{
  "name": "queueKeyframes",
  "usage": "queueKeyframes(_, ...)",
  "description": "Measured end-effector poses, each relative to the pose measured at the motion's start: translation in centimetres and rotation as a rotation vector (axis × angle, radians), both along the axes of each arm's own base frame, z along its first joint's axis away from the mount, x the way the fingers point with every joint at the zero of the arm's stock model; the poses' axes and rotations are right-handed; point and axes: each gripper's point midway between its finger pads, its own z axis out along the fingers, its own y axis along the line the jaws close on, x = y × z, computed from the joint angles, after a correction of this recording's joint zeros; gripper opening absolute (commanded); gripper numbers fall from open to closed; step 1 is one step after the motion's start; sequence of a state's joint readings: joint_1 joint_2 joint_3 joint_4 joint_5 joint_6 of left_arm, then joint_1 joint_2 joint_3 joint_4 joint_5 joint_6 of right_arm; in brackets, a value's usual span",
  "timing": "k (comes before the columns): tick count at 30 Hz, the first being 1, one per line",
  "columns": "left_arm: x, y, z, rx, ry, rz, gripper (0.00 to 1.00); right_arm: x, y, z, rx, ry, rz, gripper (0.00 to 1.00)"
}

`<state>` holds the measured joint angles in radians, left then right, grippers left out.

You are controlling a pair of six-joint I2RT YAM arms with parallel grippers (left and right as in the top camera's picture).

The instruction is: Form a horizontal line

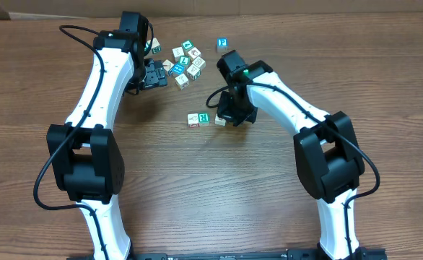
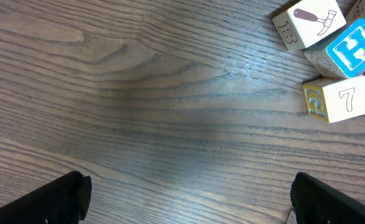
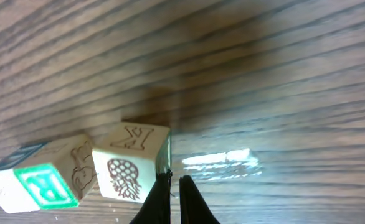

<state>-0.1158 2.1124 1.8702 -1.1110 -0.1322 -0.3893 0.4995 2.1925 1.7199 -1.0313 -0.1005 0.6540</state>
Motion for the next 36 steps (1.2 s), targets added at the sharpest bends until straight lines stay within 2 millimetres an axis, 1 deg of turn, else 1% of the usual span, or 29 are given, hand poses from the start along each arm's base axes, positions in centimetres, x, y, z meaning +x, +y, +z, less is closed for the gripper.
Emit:
queueKeyframes(3, 0.0, 0.0, 0.0, 0.000, 0.000, 0.000, 1.00, -0.1, 0.0, 0.0, -0.016, -0.005, 0.004, 0.04)
queueKeyframes(7, 0.0, 0.0, 0.0, 0.000, 0.000, 0.000, 1.00, 0.1, -1.0, -0.1, -0.065, -0.018, -0.002, 0.04)
queueKeyframes(9, 0.0, 0.0, 0.0, 0.000, 0.000, 0.000, 1.00, 0.4, -1.4, -0.2, -0.089, -0.034, -0.005, 0.04)
queueKeyframes(13, 0.0, 0.0, 0.0, 0.000, 0.000, 0.000, 1.00, 1.7, -1.8, 0.0, -0.124, -0.095, -0.015, 0.04)
queueKeyframes(17, 0.0, 0.0, 0.0, 0.000, 0.000, 0.000, 1.00, 2.6, -1.6, 0.1, -0.116, -0.133, -0.020, 0.04)
queueKeyframes(26, 0.0, 0.0, 0.0, 0.000, 0.000, 0.000, 1.00, 2.6, -1.0, 0.2, -0.087, -0.132, -0.016, 0.04)
queueKeyframes(36, 0.0, 0.0, 0.0, 0.000, 0.000, 0.000, 0.99, 2.5, -0.9, 0.2, -0.080, -0.127, -0.015, 0.04)
